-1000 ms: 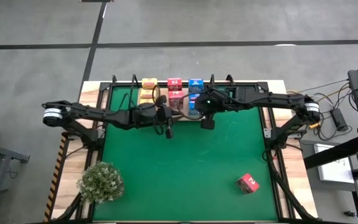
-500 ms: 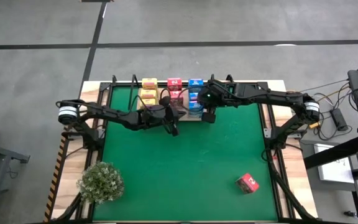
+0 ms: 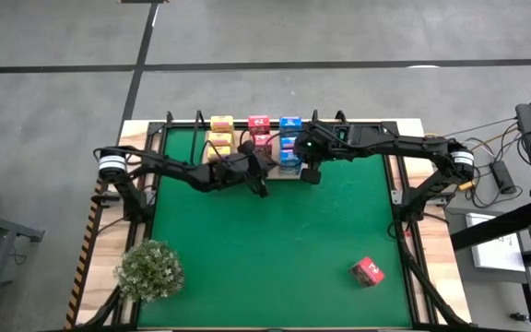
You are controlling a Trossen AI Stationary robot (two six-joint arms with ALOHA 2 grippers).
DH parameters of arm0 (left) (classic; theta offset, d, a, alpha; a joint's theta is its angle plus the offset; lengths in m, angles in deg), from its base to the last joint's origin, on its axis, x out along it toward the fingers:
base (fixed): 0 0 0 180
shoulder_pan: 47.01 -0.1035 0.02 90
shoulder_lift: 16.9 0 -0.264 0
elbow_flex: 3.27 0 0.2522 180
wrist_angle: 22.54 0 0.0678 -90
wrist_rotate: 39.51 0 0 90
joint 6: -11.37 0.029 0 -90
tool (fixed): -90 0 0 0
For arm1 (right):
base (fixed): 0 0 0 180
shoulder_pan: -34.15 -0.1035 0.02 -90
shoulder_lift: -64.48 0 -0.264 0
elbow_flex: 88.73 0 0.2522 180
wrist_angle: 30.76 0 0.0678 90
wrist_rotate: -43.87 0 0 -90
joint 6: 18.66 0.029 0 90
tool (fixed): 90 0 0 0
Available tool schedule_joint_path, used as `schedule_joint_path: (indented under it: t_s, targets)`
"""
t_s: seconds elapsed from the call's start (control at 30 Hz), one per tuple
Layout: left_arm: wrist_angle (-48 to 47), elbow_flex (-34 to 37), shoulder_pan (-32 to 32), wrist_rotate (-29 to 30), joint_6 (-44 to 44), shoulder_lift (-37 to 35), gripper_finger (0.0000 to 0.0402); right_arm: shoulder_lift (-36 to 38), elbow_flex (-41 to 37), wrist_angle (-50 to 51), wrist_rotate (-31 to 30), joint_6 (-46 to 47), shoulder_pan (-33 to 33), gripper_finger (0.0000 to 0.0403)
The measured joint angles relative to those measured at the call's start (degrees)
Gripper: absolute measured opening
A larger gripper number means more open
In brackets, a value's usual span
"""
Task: Stack cereal on shelf
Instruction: Put the blue cereal box on the shelf aligned with the other blue cereal boxes, then put the red cereal box on the shelf aligned with the red cereal boxes
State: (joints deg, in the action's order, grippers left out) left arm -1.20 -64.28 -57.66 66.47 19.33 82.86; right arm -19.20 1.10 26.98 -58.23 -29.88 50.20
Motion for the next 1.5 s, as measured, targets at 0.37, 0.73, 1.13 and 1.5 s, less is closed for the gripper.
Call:
schedule_joint_path:
  t_s: [0.37,0.73,1.13,1.5]
  targets:
    - [2.44,0.0,-0.57,0.0,0.07,2.04,0.0,0.02,0.63,0.73,0.52,1.06,-0.52,0.0027]
    - [2.41,0.0,-0.82,-0.02,-1.23,2.04,0.0,0.13,1.55,0.65,0.47,0.77,-0.52,0.0027]
    - [2.42,0.0,-0.42,-2.0,-2.95,2.04,0.0,0.14,1.55,0.45,0.04,0.06,-0.52,0.0027]
    - [-0.2,0.0,-0.4,1.1,-1.11,1.02,0.0,0.94,1.55,0.25,0.02,0.3,-0.52,0.0027]
